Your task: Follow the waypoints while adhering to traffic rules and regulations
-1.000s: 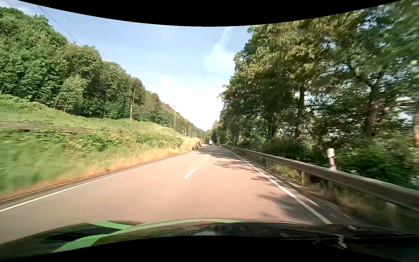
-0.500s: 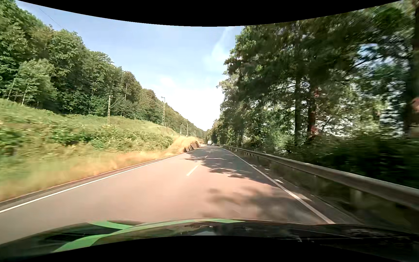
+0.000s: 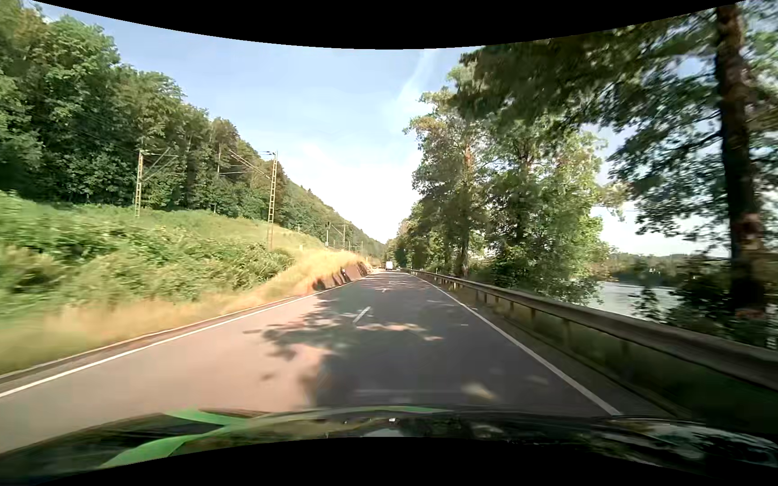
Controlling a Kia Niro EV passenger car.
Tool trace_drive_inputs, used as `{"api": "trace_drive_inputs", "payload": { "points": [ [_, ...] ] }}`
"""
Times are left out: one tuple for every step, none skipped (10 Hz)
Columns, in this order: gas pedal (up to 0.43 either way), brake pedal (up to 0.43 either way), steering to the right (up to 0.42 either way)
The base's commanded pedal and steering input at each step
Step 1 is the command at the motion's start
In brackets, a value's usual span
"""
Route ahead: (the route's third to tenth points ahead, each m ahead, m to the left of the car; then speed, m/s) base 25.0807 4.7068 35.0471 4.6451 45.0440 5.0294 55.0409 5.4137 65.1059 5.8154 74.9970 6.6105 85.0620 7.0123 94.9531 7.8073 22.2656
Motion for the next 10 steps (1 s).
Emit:
{"api": "trace_drive_inputs", "payload": {
  "points": [
    [0.228,0.0,-0.003],
    [0.24,0.0,-0.003],
    [0.24,0.0,-0.003],
    [0.24,0.0,-0.003],
    [0.22,0.0,-0.004],
    [0.197,0.0,-0.004],
    [0.189,0.0,-0.004],
    [0.189,0.0,-0.004],
    [0.189,0.0,-0.004],
    [0.197,0.0,-0.005]
  ]
}}
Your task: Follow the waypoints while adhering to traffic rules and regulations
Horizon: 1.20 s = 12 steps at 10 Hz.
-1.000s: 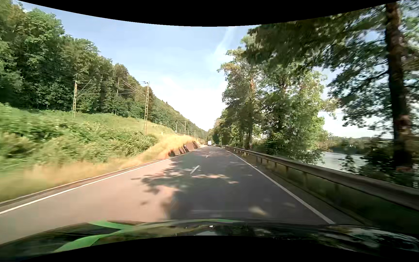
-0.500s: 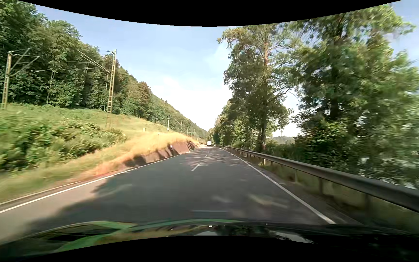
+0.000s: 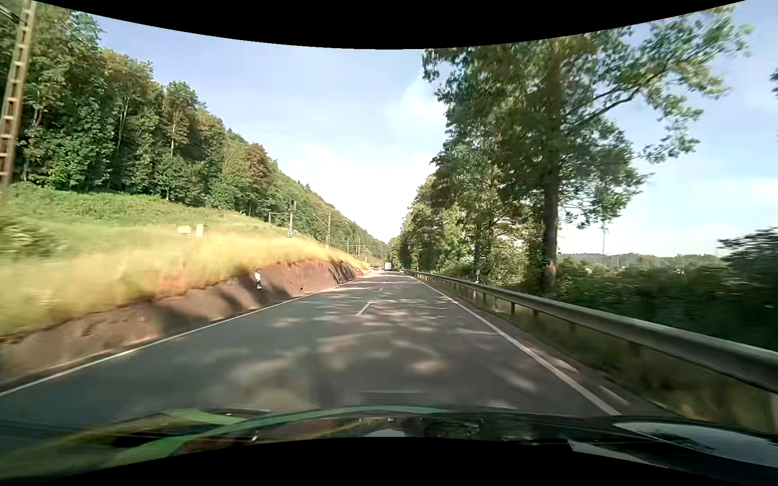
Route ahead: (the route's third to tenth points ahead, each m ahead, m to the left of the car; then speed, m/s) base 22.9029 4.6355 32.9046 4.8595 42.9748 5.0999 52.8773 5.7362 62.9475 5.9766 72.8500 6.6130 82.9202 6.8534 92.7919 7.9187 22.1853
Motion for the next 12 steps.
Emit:
{"api": "trace_drive_inputs", "payload": {
  "points": [
    [0.197,0.0,-0.006],
    [0.209,0.0,-0.008],
    [0.209,0.0,-0.008],
    [0.22,0.0,-0.008],
    [0.228,0.0,-0.008],
    [0.24,0.0,-0.008],
    [0.24,0.0,-0.008],
    [0.24,0.0,-0.008],
    [0.24,0.0,-0.008],
    [0.24,0.0,-0.007],
    [0.24,0.0,-0.007],
    [0.24,0.0,-0.007]
  ]
}}
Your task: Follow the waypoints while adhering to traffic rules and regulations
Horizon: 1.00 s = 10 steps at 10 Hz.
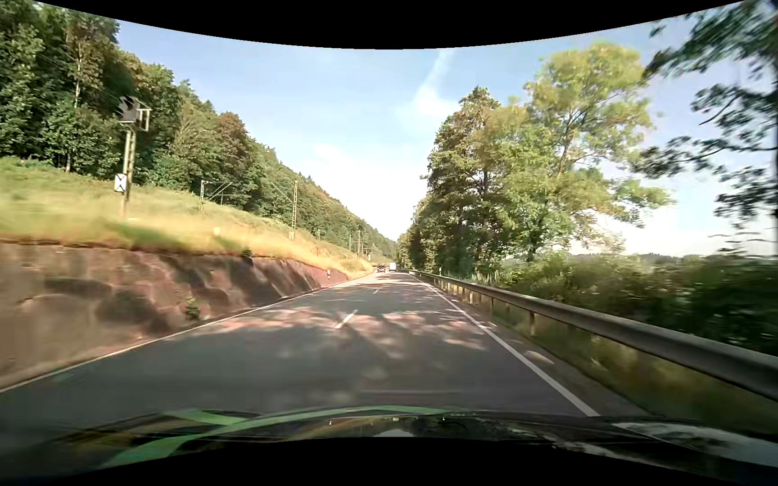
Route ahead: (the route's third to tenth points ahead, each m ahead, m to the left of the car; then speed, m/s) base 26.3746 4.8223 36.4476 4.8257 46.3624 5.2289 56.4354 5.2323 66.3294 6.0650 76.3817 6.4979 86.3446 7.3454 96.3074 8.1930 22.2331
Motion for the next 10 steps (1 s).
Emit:
{"api": "trace_drive_inputs", "payload": {
  "points": [
    [0.22,0.0,-0.007],
    [0.177,0.0,-0.007],
    [0.177,0.0,-0.006],
    [0.177,0.0,-0.006],
    [0.189,0.0,-0.006],
    [0.189,0.0,-0.005],
    [0.197,0.0,-0.005],
    [0.209,0.0,-0.005],
    [0.22,0.0,-0.005],
    [0.228,0.0,-0.004]
  ]
}}
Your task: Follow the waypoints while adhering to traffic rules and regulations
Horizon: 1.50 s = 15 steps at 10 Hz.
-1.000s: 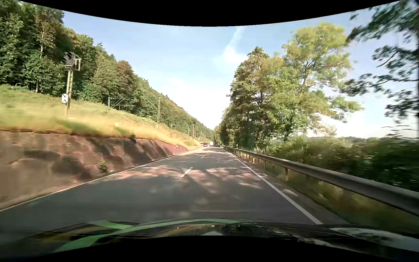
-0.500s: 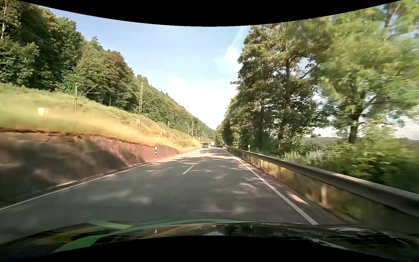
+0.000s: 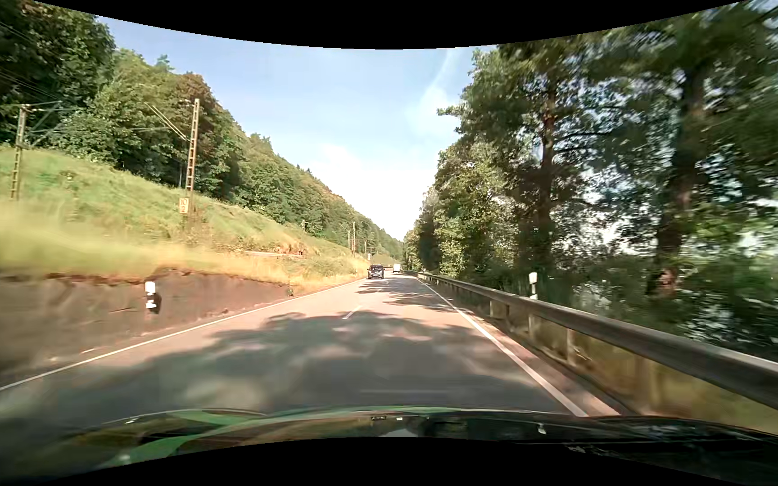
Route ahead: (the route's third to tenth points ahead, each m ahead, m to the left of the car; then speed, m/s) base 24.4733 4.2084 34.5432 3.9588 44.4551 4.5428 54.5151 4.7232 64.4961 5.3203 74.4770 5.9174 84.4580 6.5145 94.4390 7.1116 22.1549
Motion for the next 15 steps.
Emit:
{"api": "trace_drive_inputs", "payload": {
  "points": [
    [0.24,0.0,-0.004],
    [0.24,0.0,-0.004],
    [0.24,0.0,-0.004],
    [0.228,0.0,-0.004],
    [0.22,0.0,-0.004],
    [0.209,0.0,-0.004],
    [0.209,0.0,-0.004],
    [0.22,0.0,-0.004],
    [0.22,0.0,-0.005],
    [0.228,0.0,-0.007],
    [0.228,0.0,-0.008],
    [0.24,0.0,-0.008],
    [0.248,0.0,-0.008],
    [0.248,0.0,-0.008],
    [0.248,0.0,-0.008]
  ]
}}
